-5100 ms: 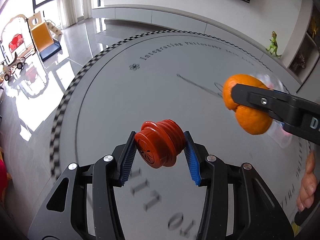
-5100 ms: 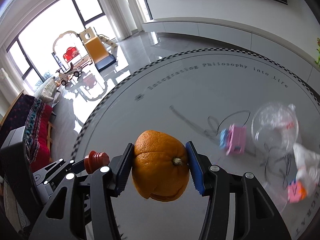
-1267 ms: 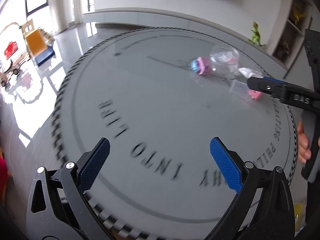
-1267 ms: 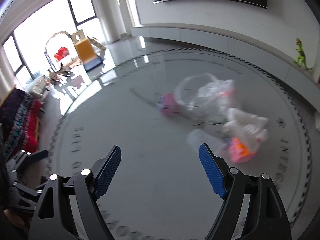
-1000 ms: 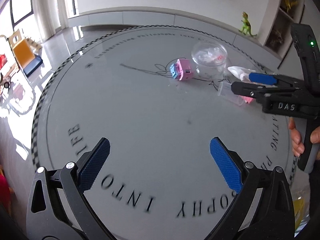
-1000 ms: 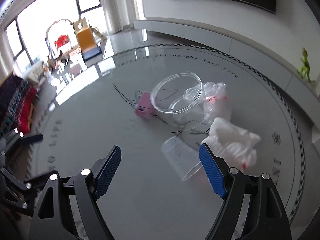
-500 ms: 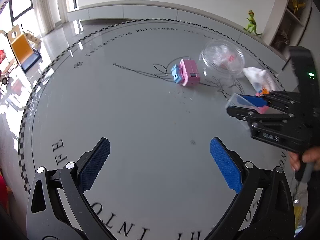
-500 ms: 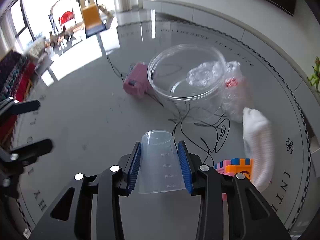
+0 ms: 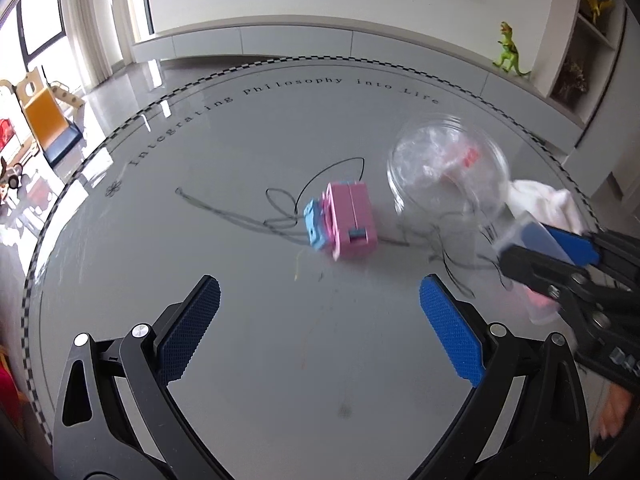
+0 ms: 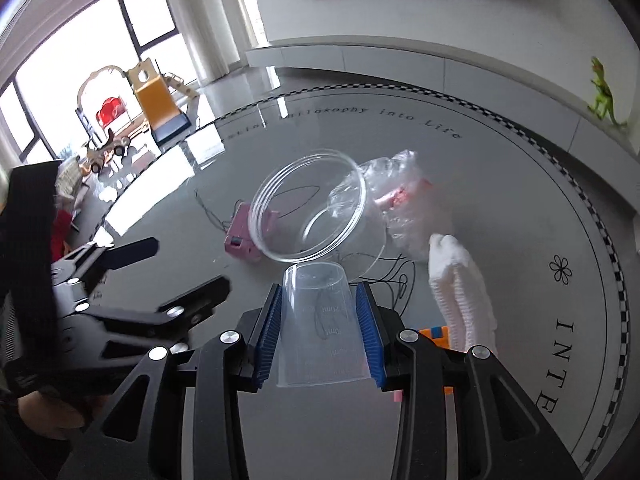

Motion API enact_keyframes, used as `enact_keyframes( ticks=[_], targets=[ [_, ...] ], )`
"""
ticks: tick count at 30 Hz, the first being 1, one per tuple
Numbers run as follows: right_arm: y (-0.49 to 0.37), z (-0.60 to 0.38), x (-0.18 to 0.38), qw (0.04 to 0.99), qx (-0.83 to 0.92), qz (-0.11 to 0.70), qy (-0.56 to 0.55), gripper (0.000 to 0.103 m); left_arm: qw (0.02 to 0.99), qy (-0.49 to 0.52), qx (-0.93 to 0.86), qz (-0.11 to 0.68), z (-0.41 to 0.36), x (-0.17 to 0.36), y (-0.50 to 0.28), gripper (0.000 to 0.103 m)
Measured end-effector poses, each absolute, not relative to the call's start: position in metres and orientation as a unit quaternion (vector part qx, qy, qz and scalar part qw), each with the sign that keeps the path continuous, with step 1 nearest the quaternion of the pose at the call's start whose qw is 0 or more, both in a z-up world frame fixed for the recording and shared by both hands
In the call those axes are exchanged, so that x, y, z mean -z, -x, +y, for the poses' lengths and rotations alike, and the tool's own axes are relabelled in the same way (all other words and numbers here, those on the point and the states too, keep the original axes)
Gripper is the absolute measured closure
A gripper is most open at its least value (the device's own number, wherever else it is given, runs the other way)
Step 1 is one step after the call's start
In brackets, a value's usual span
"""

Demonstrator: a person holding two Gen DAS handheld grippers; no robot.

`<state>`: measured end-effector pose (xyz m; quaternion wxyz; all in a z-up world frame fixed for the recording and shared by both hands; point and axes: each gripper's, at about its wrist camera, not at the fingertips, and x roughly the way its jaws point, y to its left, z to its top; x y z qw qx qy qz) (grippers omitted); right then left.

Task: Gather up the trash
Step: 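Grasp the clear plastic cup with the right tool while the left tool grasps the pink toy block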

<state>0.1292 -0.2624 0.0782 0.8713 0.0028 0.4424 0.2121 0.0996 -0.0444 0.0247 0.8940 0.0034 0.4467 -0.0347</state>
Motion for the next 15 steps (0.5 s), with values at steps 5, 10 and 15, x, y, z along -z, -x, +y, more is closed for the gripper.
enact_keyframes(
  ticks=[5, 10, 15],
  targets=[
    [-0.133, -0.274, -0.081, 0.876, -0.202, 0.438, -0.019, 0.064, 0.888, 0.005, 0.04, 0.459, -0.045, -0.019, -0.127, 0.021],
    [-0.143, -0.284, -0.092, 0.884, -0.186, 0.426, -0.039, 0.064, 0.883, 0.003, 0.035, 0.467, -0.049, -0.012, -0.149, 0.03],
    [-0.143, -0.28, -0.099, 0.888, -0.178, 0.421, -0.05, 0.064, 0.88, 0.017, 0.029, 0.473, -0.045, -0.004, -0.157, 0.061]
  ],
)
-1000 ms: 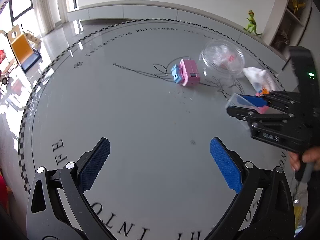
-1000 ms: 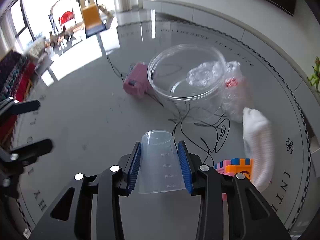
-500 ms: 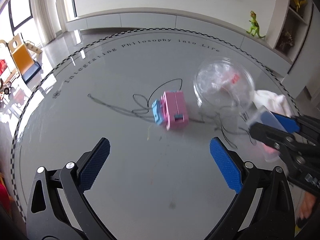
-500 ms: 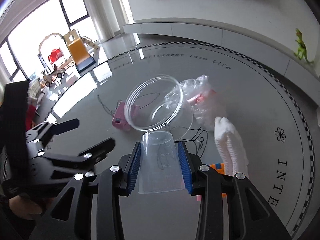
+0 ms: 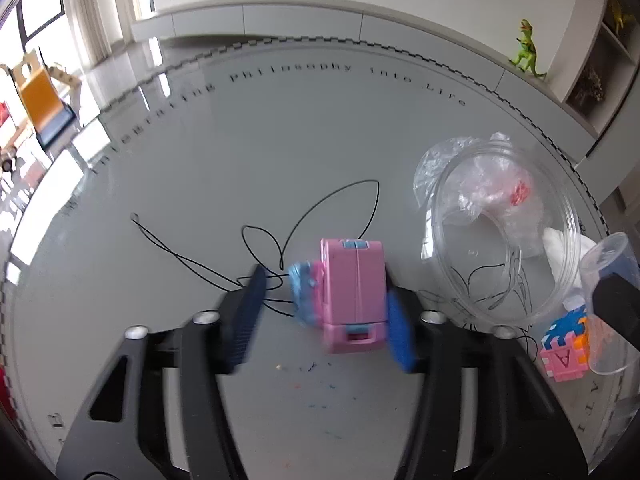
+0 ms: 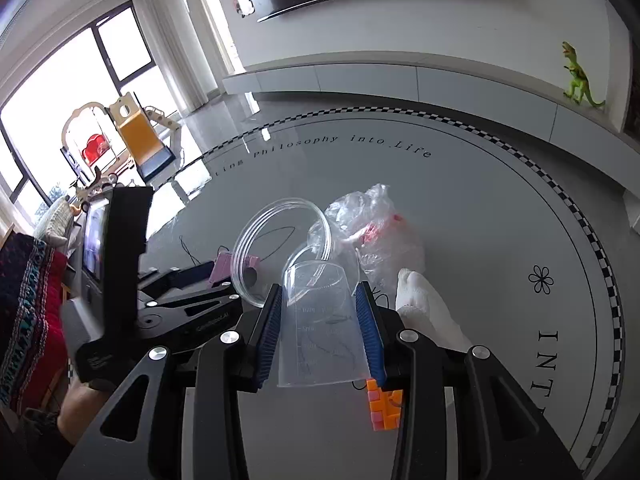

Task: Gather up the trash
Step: 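Grasp the clear plastic cup with the right tool while the left tool grasps the pink toy block, then carry the cup and pink block to the trash bag and release both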

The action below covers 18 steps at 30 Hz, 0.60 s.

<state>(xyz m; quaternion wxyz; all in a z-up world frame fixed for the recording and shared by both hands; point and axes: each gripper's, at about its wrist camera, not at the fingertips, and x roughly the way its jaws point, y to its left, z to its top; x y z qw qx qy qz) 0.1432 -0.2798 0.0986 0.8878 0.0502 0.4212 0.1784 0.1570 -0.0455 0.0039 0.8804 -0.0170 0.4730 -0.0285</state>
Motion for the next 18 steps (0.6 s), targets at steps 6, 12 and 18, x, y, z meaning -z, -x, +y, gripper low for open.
enact_keyframes(
  ticks=[6, 12, 18],
  targets=[
    [-0.138, -0.272, -0.1, 0.887, -0.177, 0.423, -0.053, 0.064, 0.882, 0.018, 0.044, 0.47, -0.045, -0.009, -0.141, 0.063],
    [-0.124, -0.266, -0.1, 0.885, -0.183, 0.424, -0.053, 0.064, 0.887, 0.018, 0.06, 0.457, -0.04, -0.025, -0.102, 0.064],
    [-0.094, -0.253, -0.108, 0.882, -0.198, 0.424, -0.064, 0.064, 0.891, 0.016, 0.065, 0.449, -0.035, -0.035, -0.048, 0.064]
  ],
)
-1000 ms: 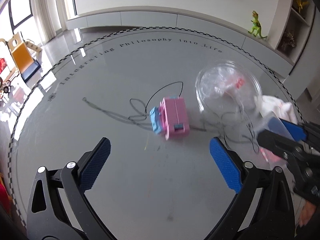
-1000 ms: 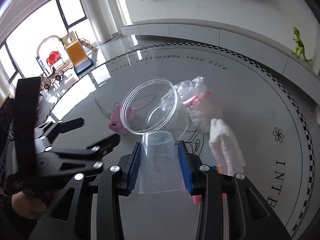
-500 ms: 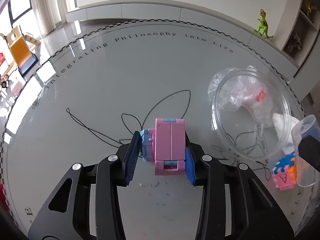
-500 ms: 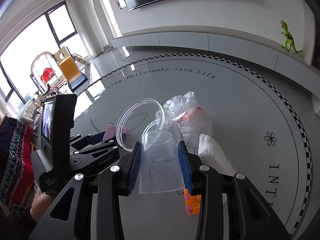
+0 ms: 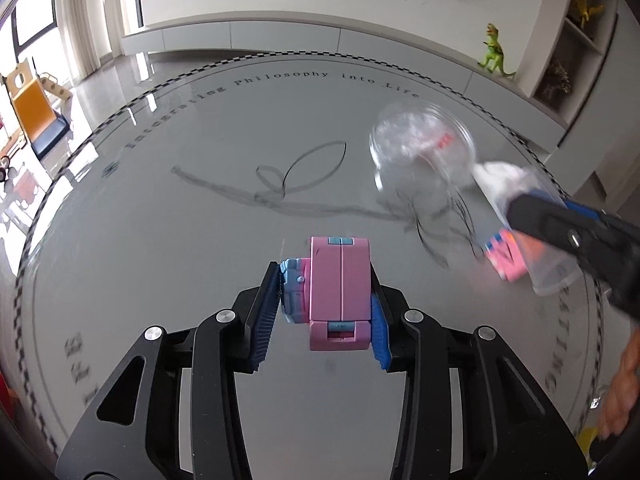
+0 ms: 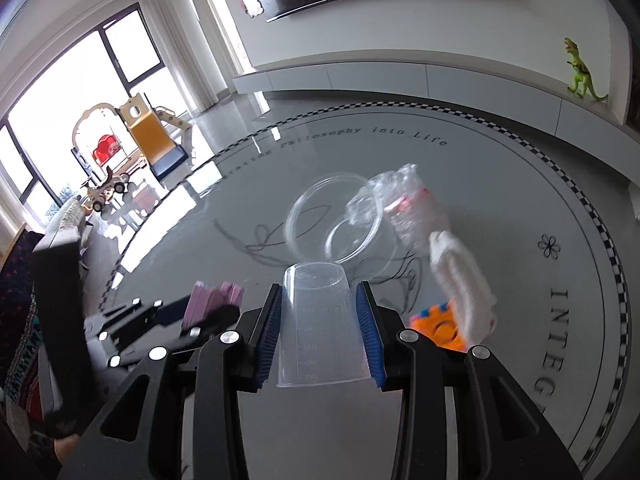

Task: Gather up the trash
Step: 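Carry the cup and pink block to the trash bag and release both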

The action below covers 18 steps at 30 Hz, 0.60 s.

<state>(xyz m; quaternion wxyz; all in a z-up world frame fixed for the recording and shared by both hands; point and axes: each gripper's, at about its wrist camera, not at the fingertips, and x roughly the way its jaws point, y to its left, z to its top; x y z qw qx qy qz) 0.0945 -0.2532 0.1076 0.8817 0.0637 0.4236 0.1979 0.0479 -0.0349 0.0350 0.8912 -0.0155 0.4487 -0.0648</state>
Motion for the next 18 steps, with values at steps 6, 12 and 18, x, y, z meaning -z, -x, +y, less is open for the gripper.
enact_keyframes(
  ticks=[6, 12, 18],
  targets=[
    [-0.058, -0.231, -0.11, 0.876, -0.219, 0.425, -0.066, 0.064, 0.893, 0.03, 0.058, 0.445, -0.022, -0.038, 0.006, 0.064],
    [-0.019, -0.195, -0.104, 0.863, -0.25, 0.435, -0.058, 0.064, 0.896, 0.044, 0.031, 0.44, 0.009, -0.036, 0.056, 0.063],
    [0.029, -0.141, -0.095, 0.842, -0.3, 0.446, -0.04, 0.064, 0.897, 0.067, -0.006, 0.436, 0.054, -0.032, 0.112, 0.064]
  ],
)
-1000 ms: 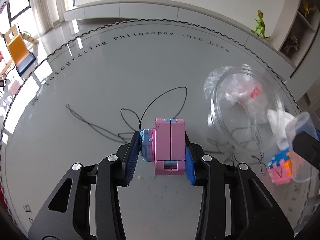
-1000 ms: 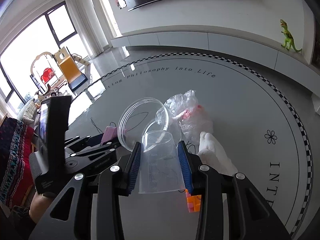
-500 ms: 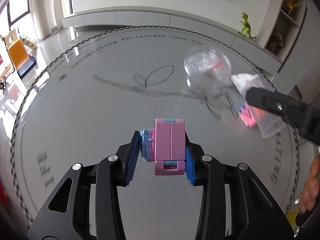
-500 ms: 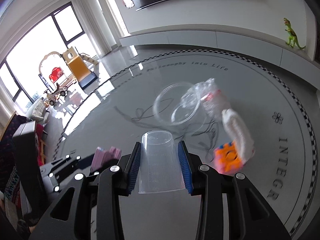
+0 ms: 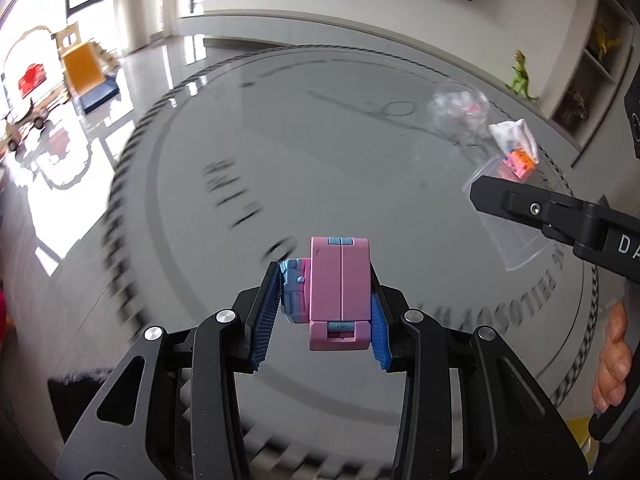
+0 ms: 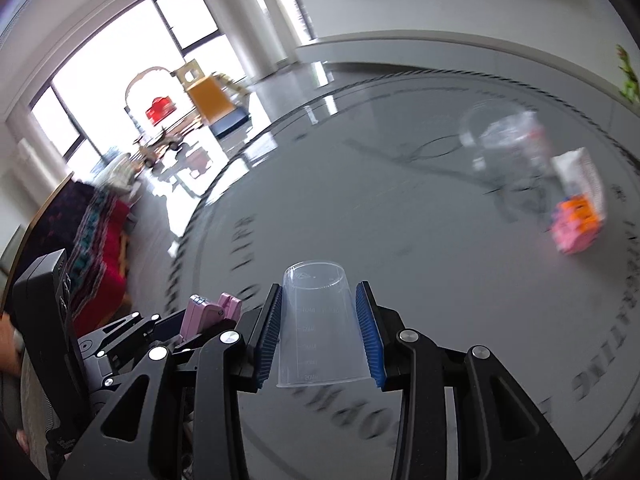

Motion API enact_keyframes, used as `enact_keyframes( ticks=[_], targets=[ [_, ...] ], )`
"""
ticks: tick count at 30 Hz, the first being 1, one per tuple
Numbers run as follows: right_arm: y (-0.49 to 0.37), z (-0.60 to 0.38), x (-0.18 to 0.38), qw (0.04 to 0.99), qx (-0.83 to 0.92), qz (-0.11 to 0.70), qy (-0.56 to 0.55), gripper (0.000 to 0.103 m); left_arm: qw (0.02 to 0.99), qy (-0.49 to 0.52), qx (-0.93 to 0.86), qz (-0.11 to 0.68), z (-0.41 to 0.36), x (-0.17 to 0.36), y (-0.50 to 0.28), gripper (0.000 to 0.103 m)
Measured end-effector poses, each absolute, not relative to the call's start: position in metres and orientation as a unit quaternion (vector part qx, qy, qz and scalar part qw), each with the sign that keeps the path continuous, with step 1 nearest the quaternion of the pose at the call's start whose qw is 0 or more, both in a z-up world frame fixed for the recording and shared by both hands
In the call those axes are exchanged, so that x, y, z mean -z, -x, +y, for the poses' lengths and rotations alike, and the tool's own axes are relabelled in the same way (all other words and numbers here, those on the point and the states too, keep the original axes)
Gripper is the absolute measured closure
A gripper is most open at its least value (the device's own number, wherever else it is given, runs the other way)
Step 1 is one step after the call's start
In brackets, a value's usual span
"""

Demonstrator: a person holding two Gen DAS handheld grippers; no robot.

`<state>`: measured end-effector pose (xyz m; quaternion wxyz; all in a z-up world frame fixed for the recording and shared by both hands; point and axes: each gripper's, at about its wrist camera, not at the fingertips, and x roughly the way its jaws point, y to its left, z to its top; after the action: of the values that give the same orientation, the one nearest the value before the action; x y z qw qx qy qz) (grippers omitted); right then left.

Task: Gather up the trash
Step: 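Carry the cup and pink block to the trash bag and release both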

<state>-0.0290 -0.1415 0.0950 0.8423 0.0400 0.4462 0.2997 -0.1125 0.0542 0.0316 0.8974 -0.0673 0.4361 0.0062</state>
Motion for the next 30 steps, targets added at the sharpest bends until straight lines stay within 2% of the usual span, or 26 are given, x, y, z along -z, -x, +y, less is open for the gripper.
enact_keyframes(
  ticks=[17, 30],
  targets=[
    [0.155, 0.023, -0.095, 0.776, -0.437, 0.451, 0.053, 0.064, 0.881, 0.149, -0.142, 0.425, 0.182, -0.005, 0.273, 0.063],
    [0.238, 0.114, -0.056, 0.712, -0.505, 0.47, 0.127, 0.064, 0.827, 0.22, -0.256, 0.449, 0.247, 0.046, 0.385, 0.064]
  ],
)
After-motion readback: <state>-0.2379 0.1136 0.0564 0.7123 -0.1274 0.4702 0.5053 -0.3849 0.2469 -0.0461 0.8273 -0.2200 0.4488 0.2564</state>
